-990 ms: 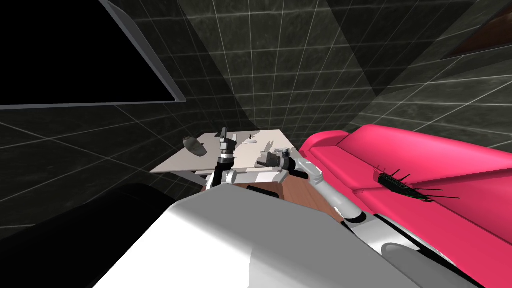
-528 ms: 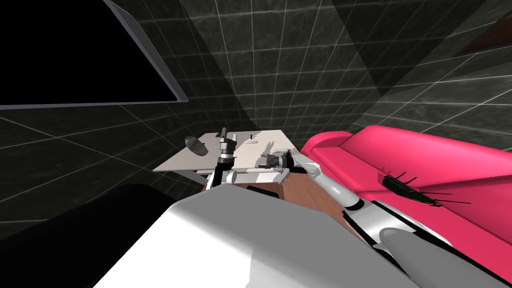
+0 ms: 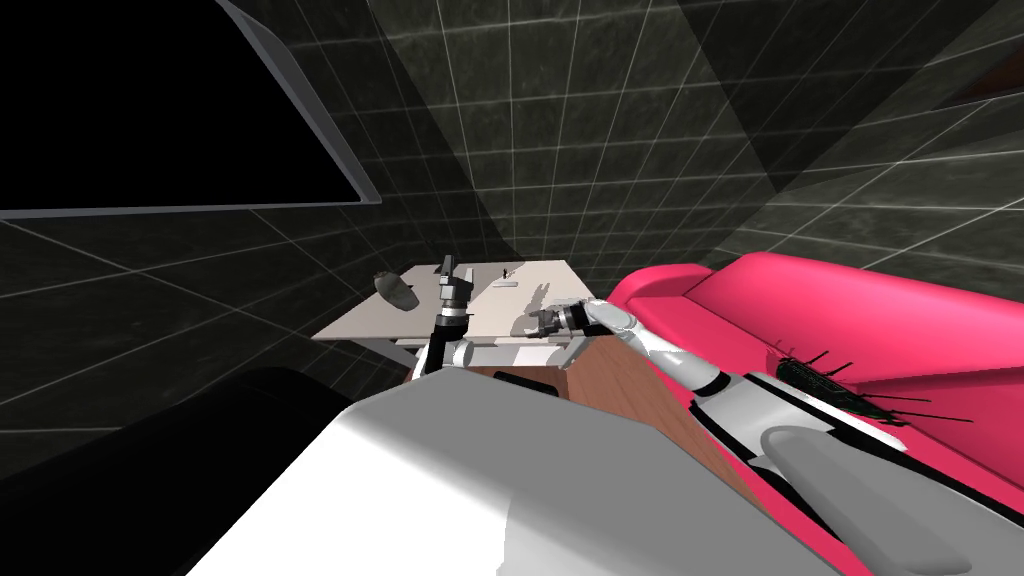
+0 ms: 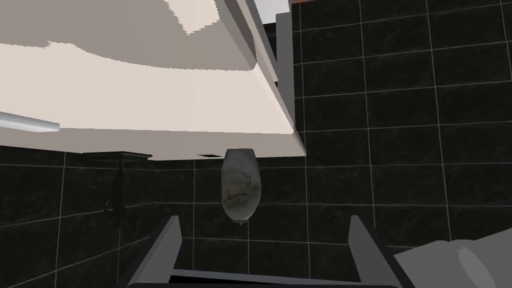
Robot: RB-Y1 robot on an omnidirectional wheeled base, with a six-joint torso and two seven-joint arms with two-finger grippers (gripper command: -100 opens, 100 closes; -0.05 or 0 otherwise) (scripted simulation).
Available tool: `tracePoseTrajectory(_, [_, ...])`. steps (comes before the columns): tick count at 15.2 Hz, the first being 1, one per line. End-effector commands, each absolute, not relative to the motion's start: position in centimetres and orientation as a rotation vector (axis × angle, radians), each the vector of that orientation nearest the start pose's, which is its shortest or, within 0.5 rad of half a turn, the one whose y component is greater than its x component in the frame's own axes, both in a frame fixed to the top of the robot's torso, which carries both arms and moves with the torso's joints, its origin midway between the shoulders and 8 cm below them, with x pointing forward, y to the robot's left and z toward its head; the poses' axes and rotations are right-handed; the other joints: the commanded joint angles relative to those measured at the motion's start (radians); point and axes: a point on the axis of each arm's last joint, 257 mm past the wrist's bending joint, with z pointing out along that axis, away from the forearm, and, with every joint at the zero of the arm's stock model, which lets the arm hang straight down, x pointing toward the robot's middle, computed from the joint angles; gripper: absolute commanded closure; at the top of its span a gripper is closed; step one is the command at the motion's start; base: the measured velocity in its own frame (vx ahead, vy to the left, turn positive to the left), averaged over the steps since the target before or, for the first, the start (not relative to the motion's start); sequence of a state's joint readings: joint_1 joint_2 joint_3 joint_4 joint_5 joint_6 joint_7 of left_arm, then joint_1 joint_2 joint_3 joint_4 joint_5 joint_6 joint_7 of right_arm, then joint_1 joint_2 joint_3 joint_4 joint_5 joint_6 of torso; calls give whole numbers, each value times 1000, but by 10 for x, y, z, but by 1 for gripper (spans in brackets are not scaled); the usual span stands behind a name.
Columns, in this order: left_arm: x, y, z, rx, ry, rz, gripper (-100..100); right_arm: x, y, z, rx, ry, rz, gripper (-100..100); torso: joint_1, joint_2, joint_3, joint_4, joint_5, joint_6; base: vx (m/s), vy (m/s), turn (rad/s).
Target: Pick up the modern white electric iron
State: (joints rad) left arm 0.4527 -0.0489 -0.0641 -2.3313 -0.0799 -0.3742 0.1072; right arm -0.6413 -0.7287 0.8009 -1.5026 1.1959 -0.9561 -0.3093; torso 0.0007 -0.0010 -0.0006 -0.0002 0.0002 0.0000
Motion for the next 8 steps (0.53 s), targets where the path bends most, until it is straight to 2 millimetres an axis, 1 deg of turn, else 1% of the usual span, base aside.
tracePoseTrajectory(1, [360, 251, 40, -719, 609, -1420, 0, 384, -19, -267, -1703, 1633, 864, -100, 0, 0, 0, 0, 0, 0, 8, 8, 51])
tracePoseTrajectory(2, [360, 251, 40, -719, 609, -1420, 0, 391, -19, -263, -1731, 1616, 820, -100, 0, 0, 0, 0, 0, 0, 8, 8, 44])
tracePoseTrajectory(3, [360, 251, 40, -719, 609, -1420, 0, 392, -20, -264, -1737, 1616, 813, -100, 0, 0, 0, 0, 0, 0, 6, 4, 16])
tracePoseTrajectory(4, [360, 251, 40, -719, 609, -1420, 0, 401, -39, -278, -1792, 1671, 750, -100, 0, 0, 0, 0, 0, 0, 6, 6, 36])
tracePoseTrajectory(5, [360, 251, 40, -719, 609, -1420, 0, 406, -40, -276, -1809, 1661, 719, -100, 0, 0, 0, 0, 0, 0, 6, 5, 35])
tracePoseTrajectory(6, [360, 251, 40, -719, 609, -1420, 0, 412, -61, -289, -1849, 1723, 668, -100, 0, 0, 0, 0, 0, 0, 6, 7, 52])
tracePoseTrajectory(7, [360, 251, 40, -719, 609, -1420, 0, 420, -62, -285, -1873, 1705, 623, -100, 0, 0, 0, 0, 0, 0, 6, 7, 41])
tracePoseTrajectory(8, [360, 251, 40, -719, 609, -1420, 0, 420, -62, -285, -1873, 1705, 623, -100, 0, 0, 0, 0, 0, 0, 5, 5, 13])
